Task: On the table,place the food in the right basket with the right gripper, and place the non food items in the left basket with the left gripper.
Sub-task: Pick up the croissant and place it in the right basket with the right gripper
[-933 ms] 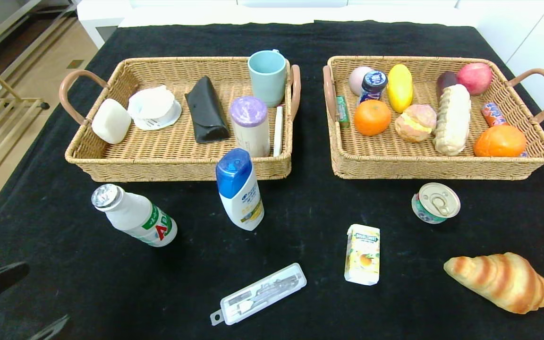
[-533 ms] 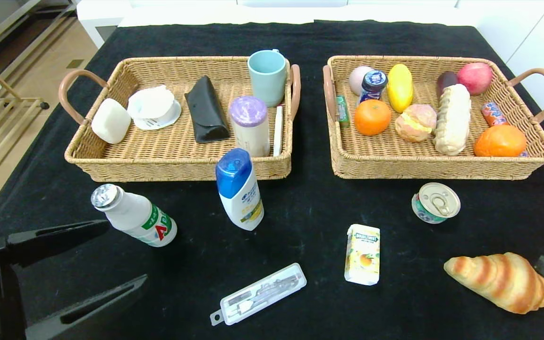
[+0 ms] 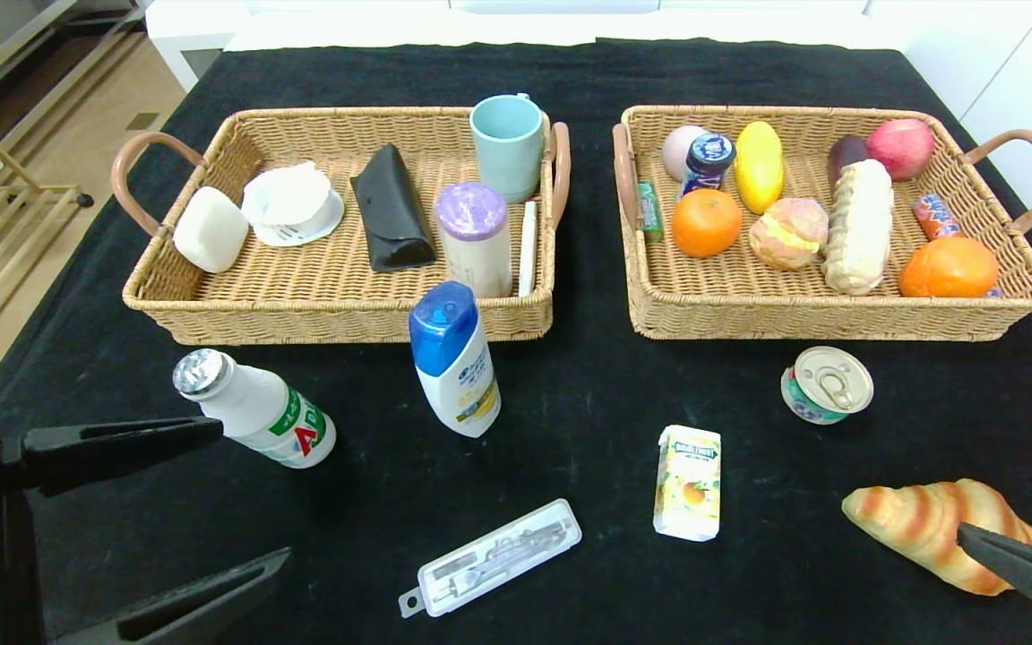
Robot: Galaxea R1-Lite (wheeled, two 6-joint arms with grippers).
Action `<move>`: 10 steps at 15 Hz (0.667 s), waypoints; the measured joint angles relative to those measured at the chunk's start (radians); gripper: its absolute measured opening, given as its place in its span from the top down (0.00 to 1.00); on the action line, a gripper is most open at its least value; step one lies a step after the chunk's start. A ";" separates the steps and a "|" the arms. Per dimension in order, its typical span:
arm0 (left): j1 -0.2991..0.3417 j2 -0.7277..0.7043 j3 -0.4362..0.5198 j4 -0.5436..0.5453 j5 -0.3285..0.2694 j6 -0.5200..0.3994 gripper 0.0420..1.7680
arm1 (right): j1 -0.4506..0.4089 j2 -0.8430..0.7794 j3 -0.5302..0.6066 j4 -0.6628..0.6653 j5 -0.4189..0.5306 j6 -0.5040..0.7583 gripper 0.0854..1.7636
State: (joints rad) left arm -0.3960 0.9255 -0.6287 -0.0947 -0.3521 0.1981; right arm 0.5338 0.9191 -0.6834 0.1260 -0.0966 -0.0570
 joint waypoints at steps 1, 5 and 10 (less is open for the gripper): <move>-0.001 -0.006 -0.003 0.015 0.000 0.000 0.03 | 0.000 0.000 -0.015 0.037 0.000 -0.001 0.03; -0.001 -0.033 -0.019 0.050 0.000 0.007 0.03 | -0.008 0.006 -0.162 0.342 -0.002 -0.012 0.03; -0.001 -0.046 -0.014 0.052 0.000 0.018 0.03 | -0.021 0.111 -0.382 0.706 -0.120 -0.135 0.03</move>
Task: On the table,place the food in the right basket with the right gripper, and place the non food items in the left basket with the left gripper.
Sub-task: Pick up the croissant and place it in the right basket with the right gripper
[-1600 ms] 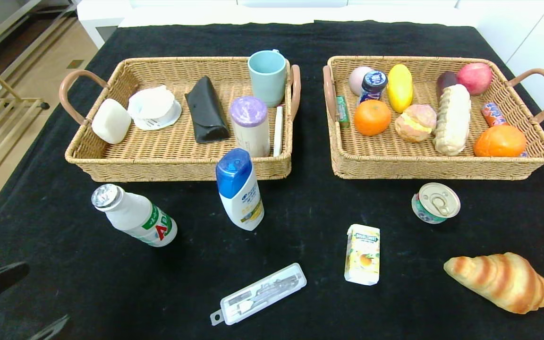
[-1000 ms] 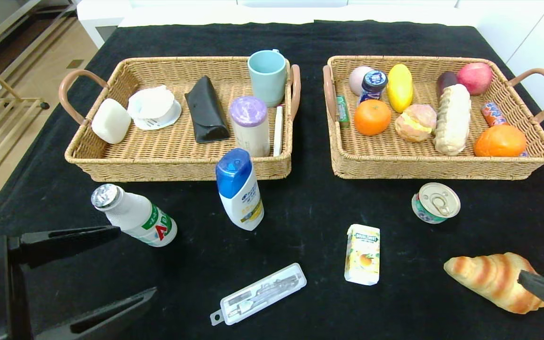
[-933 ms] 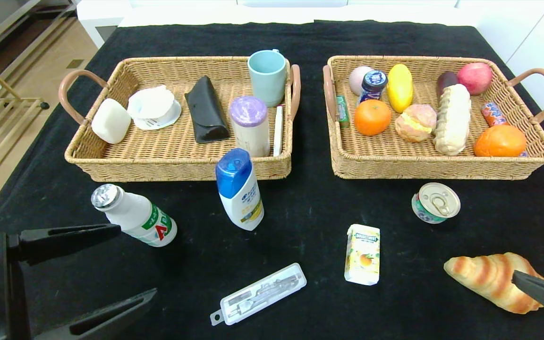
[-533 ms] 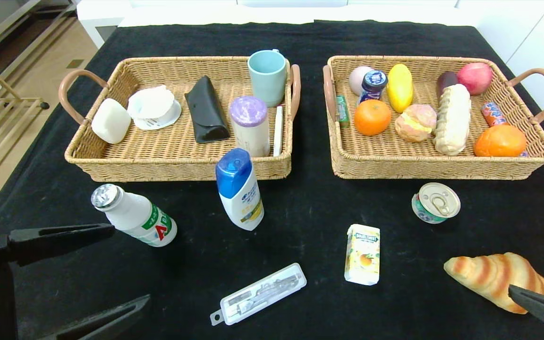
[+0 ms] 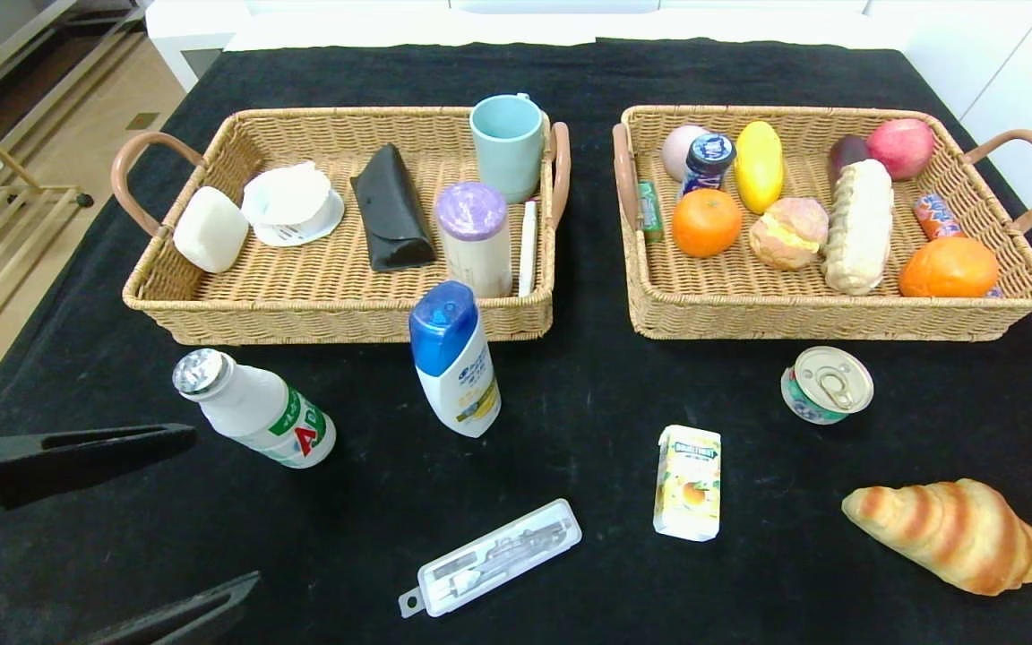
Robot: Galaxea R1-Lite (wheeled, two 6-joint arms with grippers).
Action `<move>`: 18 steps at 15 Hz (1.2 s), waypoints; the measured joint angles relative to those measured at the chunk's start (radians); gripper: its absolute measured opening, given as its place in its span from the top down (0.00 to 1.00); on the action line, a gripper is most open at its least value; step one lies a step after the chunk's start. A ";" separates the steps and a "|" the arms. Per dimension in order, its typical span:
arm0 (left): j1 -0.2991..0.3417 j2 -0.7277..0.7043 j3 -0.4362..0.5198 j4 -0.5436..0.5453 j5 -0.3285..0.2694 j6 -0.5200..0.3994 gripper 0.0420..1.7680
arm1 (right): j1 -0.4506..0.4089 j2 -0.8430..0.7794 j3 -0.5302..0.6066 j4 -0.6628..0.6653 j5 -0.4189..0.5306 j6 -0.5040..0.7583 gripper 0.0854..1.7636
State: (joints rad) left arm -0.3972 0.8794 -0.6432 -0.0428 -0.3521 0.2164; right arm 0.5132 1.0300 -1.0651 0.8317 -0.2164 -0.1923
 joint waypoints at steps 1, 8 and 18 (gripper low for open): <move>-0.002 -0.003 0.001 0.001 -0.001 0.006 0.03 | 0.000 0.029 -0.009 -0.002 -0.006 -0.012 0.03; -0.027 -0.043 0.000 0.039 0.000 0.021 0.03 | -0.074 0.192 -0.004 -0.046 -0.003 -0.173 0.03; -0.029 -0.056 0.004 0.041 -0.001 0.035 0.03 | -0.237 0.283 0.066 -0.222 0.089 -0.362 0.03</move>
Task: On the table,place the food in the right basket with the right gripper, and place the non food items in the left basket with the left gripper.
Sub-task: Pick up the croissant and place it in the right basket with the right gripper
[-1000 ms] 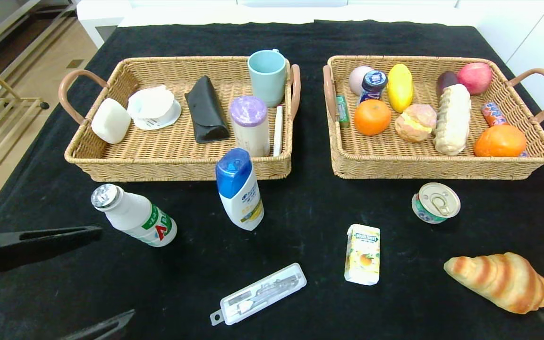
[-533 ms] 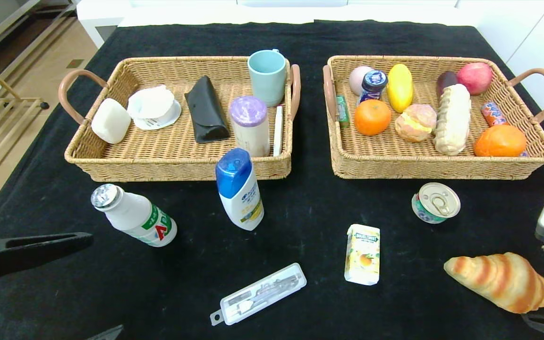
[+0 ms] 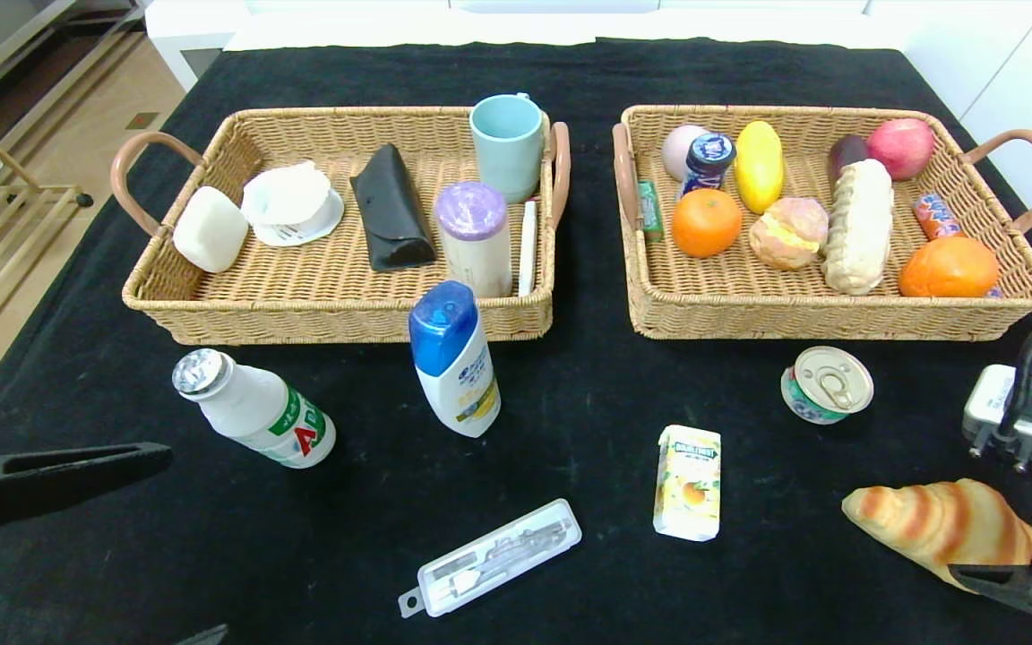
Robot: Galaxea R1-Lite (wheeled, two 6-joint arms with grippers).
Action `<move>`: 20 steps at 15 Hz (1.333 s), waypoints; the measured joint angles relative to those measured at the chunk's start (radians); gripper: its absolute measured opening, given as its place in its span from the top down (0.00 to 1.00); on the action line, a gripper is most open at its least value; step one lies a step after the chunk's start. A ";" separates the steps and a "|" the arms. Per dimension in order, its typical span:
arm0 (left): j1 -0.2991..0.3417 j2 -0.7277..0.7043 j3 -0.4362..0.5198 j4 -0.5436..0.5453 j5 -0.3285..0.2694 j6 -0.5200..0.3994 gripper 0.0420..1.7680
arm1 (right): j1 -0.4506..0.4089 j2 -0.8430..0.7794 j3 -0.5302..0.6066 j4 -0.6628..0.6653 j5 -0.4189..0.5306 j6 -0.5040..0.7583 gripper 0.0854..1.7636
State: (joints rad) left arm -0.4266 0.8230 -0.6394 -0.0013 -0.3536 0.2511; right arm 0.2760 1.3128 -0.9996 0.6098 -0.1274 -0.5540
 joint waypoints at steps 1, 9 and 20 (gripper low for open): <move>0.000 -0.001 0.000 0.000 0.000 0.001 0.03 | -0.011 0.008 0.020 -0.046 -0.002 -0.012 0.03; 0.000 -0.013 0.004 0.002 0.000 0.009 0.03 | -0.031 0.026 0.072 -0.091 -0.026 -0.072 0.03; -0.012 -0.028 0.008 0.002 0.000 0.016 0.03 | -0.056 0.058 0.113 -0.106 -0.030 -0.070 0.40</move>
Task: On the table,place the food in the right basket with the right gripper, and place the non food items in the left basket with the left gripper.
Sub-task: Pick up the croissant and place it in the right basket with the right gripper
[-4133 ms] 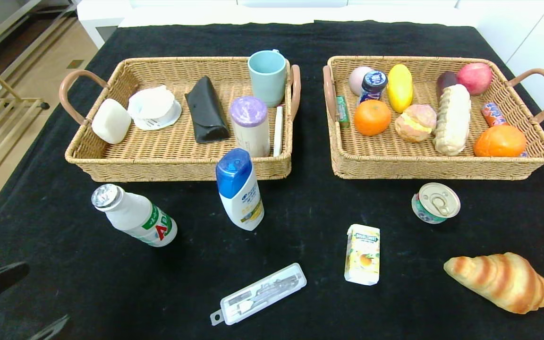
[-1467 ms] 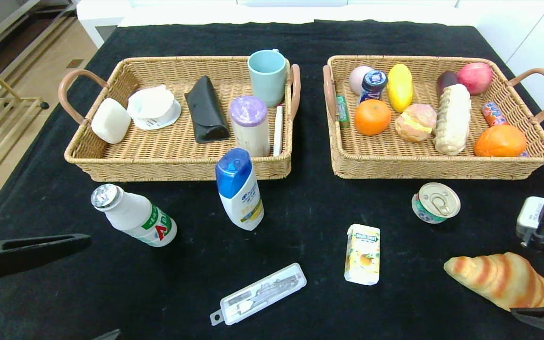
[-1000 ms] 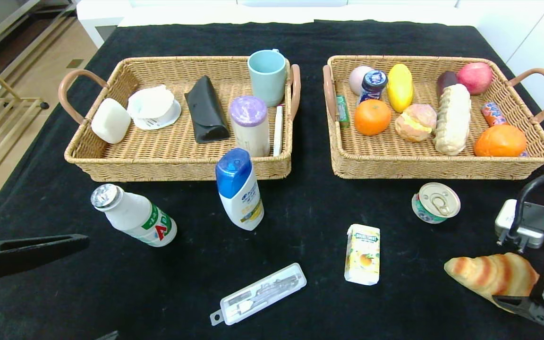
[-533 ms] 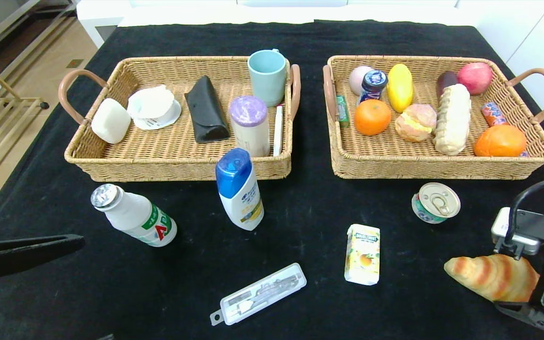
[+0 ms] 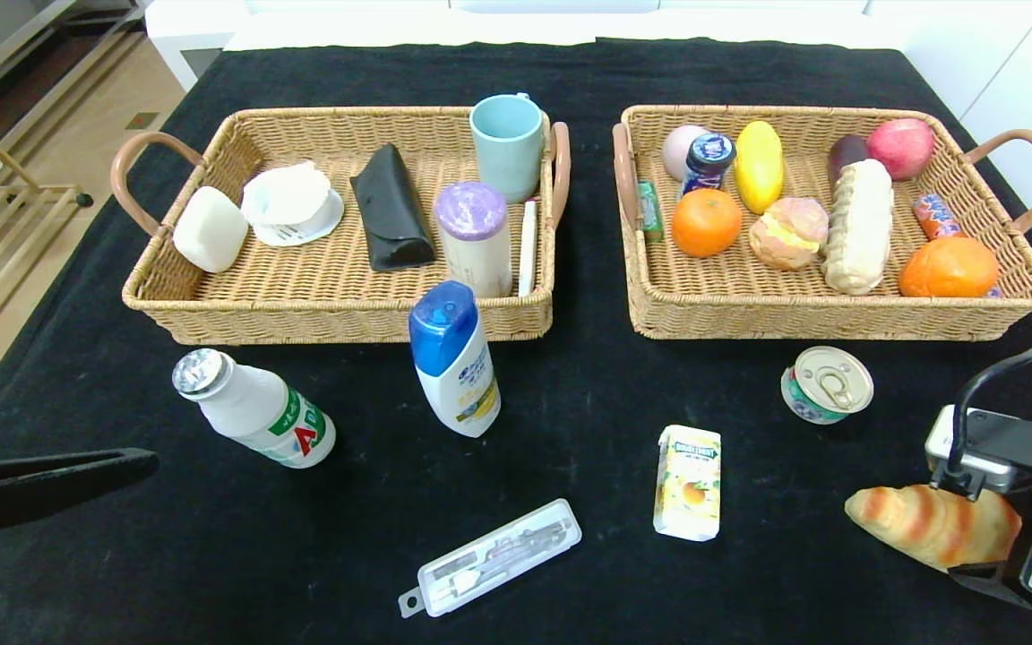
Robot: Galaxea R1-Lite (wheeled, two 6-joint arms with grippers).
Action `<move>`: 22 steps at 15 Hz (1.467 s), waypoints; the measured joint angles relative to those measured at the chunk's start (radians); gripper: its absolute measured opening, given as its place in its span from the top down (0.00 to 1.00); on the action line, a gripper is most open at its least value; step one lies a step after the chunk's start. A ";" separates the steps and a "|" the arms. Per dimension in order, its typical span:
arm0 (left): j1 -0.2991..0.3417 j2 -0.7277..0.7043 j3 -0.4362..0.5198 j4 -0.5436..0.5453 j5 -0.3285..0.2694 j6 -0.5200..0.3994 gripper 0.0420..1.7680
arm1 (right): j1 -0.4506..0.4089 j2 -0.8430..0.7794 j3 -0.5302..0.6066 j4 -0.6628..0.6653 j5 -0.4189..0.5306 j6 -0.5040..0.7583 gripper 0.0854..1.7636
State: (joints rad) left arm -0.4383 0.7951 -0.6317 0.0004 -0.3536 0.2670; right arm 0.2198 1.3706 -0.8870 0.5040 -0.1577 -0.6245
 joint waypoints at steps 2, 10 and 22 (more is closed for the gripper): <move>0.000 0.000 0.000 0.000 0.000 0.000 0.03 | -0.001 0.000 0.017 -0.027 0.000 -0.001 0.49; 0.000 0.000 0.001 -0.002 0.001 0.002 0.03 | 0.001 0.001 0.063 -0.092 0.002 -0.001 0.56; 0.000 0.000 0.009 -0.005 0.001 0.011 0.03 | 0.024 -0.147 -0.010 -0.081 0.067 0.158 0.56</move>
State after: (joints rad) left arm -0.4387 0.7951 -0.6226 -0.0043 -0.3521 0.2779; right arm 0.2438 1.2238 -0.8972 0.4228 -0.0909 -0.4666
